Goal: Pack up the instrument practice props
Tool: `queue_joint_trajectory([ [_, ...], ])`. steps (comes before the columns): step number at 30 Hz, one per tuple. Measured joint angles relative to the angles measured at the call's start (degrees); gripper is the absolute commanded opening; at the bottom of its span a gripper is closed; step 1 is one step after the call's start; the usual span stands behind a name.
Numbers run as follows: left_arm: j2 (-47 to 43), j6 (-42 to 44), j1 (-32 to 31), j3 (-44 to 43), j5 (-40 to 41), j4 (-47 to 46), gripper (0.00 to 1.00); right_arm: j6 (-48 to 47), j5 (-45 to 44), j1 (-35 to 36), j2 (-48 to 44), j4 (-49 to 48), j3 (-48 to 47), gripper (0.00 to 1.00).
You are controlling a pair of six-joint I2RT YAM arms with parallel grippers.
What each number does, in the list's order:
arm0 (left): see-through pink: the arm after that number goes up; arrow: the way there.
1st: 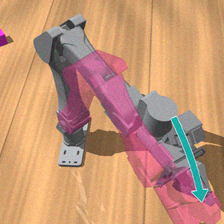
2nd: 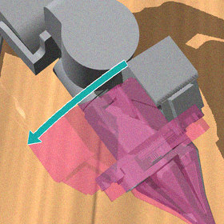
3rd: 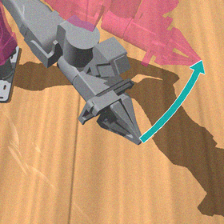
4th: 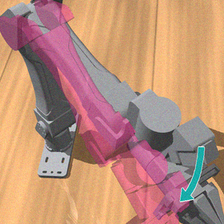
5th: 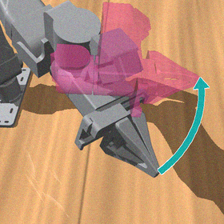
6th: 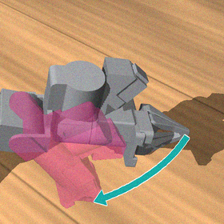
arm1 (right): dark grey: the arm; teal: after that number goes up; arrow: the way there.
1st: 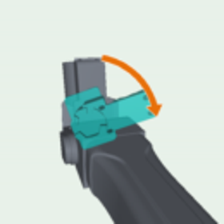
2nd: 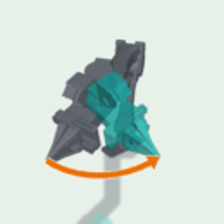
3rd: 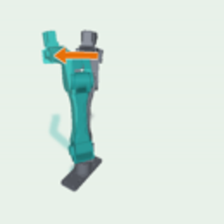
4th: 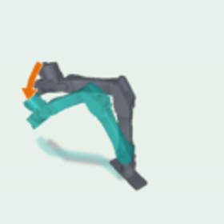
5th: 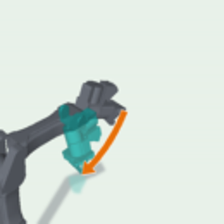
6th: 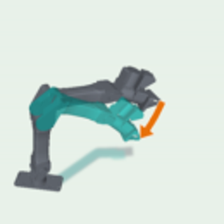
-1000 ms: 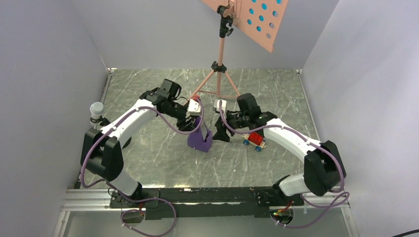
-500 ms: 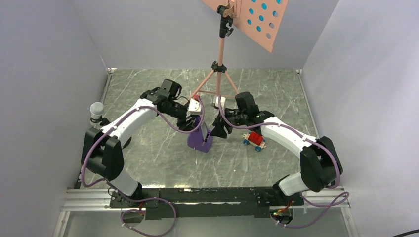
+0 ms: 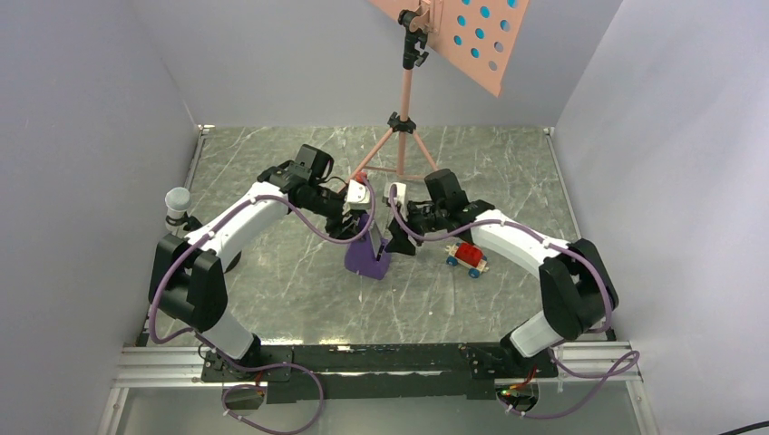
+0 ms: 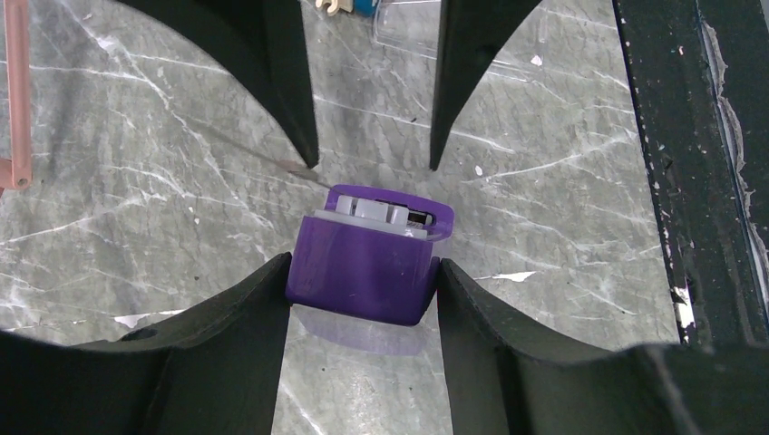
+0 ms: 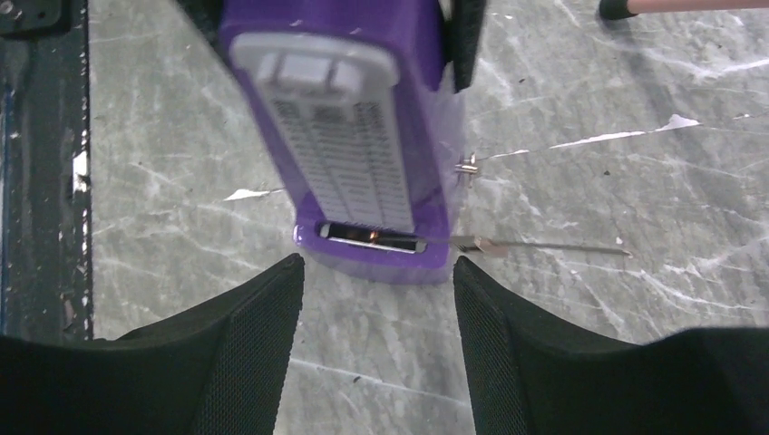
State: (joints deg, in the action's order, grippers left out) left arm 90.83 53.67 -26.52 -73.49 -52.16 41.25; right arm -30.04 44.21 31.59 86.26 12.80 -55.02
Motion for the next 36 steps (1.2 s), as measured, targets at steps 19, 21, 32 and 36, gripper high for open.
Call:
queue_joint_trajectory([
  [19,-0.3,-1.1,-0.3,0.6,0.2,-1.3,0.01,11.5,-4.4,-1.1,5.1,-6.7,-4.2,0.49],
  [21,-0.3,-1.1,-0.3,0.6,0.2,-1.4,0.01,10.7,-4.2,-1.0,5.1,-6.5,-4.2,0.46],
  [32,-0.3,-2.4,-0.6,0.6,0.6,-2.1,0.01,7.6,-3.6,-1.0,2.9,-3.2,-3.8,0.36],
  [36,-0.3,-2.9,-0.7,0.6,0.8,-2.4,0.01,8.2,-3.9,-1.0,2.4,-3.0,-3.6,0.35],
])
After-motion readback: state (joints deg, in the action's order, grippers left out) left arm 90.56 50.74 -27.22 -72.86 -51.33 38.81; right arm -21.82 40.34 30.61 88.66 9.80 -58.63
